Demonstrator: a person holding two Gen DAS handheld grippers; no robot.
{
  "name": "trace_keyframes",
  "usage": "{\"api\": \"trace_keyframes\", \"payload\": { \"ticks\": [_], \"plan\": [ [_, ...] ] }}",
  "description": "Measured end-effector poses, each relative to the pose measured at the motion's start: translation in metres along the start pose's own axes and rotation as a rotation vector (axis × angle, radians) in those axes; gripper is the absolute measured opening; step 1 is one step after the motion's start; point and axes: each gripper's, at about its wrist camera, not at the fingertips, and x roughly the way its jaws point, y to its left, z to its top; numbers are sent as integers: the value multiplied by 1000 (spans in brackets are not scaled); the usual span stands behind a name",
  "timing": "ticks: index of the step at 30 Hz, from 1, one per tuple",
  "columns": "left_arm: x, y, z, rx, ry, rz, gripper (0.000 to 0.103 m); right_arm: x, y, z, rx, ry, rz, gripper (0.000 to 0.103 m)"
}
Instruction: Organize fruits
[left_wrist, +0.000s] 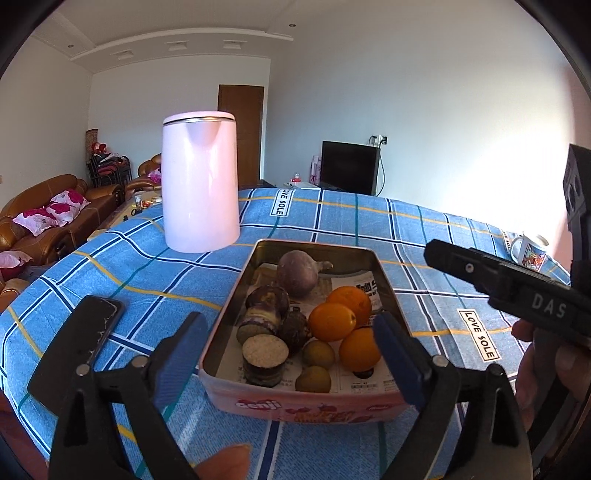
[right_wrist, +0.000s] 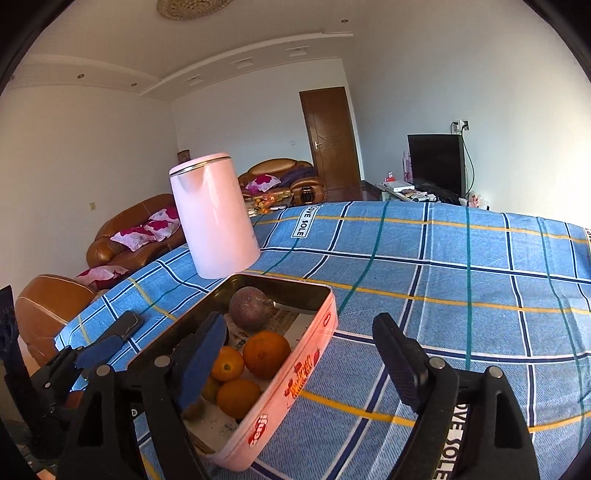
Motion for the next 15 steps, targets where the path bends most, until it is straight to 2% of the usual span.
{"api": "trace_keyframes", "payload": {
  "ticks": [15],
  "plan": [
    [-21, -8, 3, 7, -25, -23, 99, -62, 10, -18, -40, -77, -38, 87]
  ]
}}
